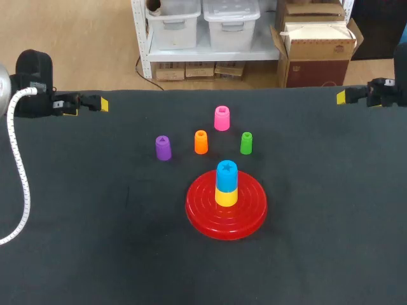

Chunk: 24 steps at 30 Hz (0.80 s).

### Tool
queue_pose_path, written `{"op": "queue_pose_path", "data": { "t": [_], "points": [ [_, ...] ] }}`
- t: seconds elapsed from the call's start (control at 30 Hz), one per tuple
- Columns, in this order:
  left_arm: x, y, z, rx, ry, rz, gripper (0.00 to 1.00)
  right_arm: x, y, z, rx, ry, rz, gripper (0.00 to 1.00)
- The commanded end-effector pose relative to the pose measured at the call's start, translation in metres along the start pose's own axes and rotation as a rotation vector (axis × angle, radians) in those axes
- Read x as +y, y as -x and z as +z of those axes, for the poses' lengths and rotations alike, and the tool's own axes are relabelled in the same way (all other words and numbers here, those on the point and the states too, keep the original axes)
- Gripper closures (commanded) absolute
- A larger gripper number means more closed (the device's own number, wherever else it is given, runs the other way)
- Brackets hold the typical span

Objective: Pick up and stack the cylinders on the red base in this order: pink,purple,orange,green

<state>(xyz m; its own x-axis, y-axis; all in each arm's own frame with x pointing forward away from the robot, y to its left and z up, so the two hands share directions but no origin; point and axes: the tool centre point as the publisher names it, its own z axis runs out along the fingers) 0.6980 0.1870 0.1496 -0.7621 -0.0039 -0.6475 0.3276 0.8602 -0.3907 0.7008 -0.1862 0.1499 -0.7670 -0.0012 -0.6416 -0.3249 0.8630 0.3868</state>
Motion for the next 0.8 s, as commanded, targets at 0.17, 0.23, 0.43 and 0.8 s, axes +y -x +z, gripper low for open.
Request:
{"op": "queue_pose_path", "data": {
  "t": [0.17, 0.23, 0.43, 0.8],
  "points": [
    [-0.001, 0.001, 0.001, 0.006, 0.008, -0.001, 0.00, 0.001, 0.000, 0.000, -0.001, -0.005, 0.001, 0.00],
    [-0.001, 0.001, 0.001, 0.006, 0.008, -0.001, 0.00, 0.001, 0.000, 0.000, -0.001, -0.005, 0.001, 0.00],
    [-0.001, 0.001, 0.001, 0.006, 0.008, -0.001, 0.00, 0.001, 0.000, 0.000, -0.001, -0.005, 0.001, 0.00],
    [-0.026, -0.005, 0.000, -0.074, -0.330, 0.532, 0.00, 0.001, 0.000, 0.000, -0.001, -0.005, 0.001, 0.00]
  ]
}}
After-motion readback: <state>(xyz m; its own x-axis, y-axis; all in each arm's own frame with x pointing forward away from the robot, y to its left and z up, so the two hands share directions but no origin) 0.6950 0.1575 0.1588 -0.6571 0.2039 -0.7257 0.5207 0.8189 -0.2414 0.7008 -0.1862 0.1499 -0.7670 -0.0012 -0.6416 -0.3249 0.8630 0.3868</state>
